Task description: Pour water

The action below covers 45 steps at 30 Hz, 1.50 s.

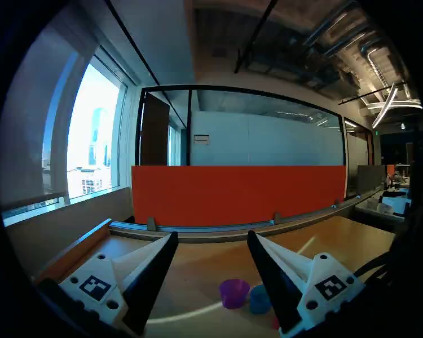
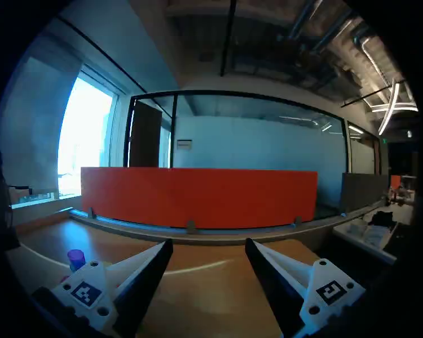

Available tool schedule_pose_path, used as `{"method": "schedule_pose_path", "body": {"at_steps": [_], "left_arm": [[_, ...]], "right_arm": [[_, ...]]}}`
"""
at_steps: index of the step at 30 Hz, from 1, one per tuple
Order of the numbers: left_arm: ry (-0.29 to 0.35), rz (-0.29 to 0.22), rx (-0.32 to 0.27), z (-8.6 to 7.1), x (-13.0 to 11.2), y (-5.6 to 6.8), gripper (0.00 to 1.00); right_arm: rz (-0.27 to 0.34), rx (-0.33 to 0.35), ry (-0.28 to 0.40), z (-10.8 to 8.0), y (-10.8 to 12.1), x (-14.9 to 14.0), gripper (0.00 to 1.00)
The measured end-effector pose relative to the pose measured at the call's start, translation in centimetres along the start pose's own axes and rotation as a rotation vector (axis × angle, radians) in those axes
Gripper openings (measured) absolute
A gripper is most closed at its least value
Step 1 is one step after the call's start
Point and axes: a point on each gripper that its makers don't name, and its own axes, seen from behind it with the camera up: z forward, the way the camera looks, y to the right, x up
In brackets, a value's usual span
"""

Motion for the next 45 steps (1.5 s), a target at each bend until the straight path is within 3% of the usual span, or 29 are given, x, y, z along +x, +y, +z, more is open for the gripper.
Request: {"method": "schedule_pose_path", "body": {"at_steps": [6, 12, 18, 27, 33, 41, 45], "left_arm": [[-0.021, 0.009, -0.007, 0.4, -0.4, -0.2, 0.91], [-0.041, 0.013, -0.068, 0.5, -0.9, 0.9, 0.91], [-0.048, 0.030, -0.160, 0.6, -0.6, 2.9, 0.91], [-0.060, 0.077, -0.280, 0.8, -0.4, 5.3, 0.90], [-0.067, 0.100, -0.329, 1.1, -0.5, 6.2, 0.90], [-0.120, 0.084, -0.377, 1.6, -1.9, 6.7, 0.91], [-0.144, 0.102, -0.394, 2.0, -2.7, 6.5, 0.91]], "right_arm": [[0.022, 0.007, -0.023, 0.2, 0.3, -0.9, 0.99], [0.011, 0.062, -0.036, 0.5, -0.4, -1.4, 0.99], [0.007, 0.179, -0.014, 0.5, -2.6, -0.2, 0.99], [-0.079, 0.379, -0.010, -0.2, -7.0, 0.5, 1.00], [-0.081, 0.487, -0.051, -0.8, -9.5, 0.2, 0.99], [-0.118, 0.559, -0.088, -1.2, -11.0, -0.4, 0.99], [-0.147, 0.588, -0.124, -1.3, -11.3, -1.3, 0.99]]}}
